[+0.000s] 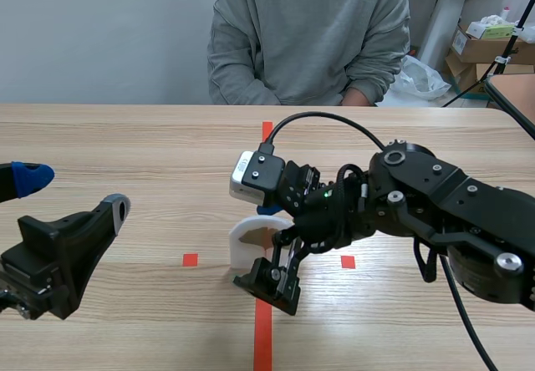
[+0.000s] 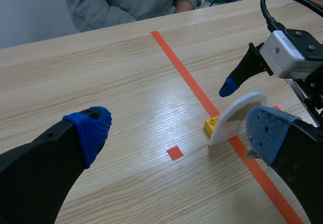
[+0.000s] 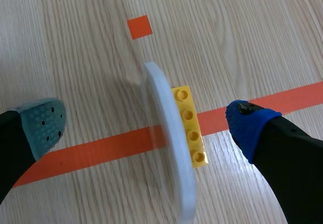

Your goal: Do the leaf sorting experiment

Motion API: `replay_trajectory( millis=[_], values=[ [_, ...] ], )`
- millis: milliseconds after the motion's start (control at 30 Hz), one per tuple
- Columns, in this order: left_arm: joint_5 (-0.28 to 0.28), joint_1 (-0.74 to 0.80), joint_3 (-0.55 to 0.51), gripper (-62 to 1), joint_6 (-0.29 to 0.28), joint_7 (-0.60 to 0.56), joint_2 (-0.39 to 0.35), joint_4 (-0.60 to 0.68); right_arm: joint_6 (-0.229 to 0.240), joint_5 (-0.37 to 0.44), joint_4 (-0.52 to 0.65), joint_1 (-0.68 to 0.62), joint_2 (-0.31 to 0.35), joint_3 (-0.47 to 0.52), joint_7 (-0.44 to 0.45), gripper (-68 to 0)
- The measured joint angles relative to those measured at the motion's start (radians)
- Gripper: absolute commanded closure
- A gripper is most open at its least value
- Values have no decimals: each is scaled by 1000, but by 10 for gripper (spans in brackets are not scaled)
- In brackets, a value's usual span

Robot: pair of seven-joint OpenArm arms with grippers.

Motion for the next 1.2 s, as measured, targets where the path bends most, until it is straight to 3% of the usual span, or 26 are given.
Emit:
replay_trajectory(
  millis=[67,100,300,700,967,1200],
  values=[
    [0,0,0,-572,0,0,0,0,0,0,0,0,0,0,-1,-679],
    [0,0,0,-572,0,0,0,0,0,0,0,0,0,0,-5,-646],
    [0,0,0,-572,0,0,0,0,0,0,0,0,0,0,-18,-336],
    [0,0,0,-572,0,0,0,0,0,0,0,0,0,0,-25,-25],
    [0,0,0,-572,0,0,0,0,-1,3,0,0,0,0,-25,-18],
    [0,0,0,-572,0,0,0,0,-4,64,0,0,0,26,-16,-84]
  ],
)
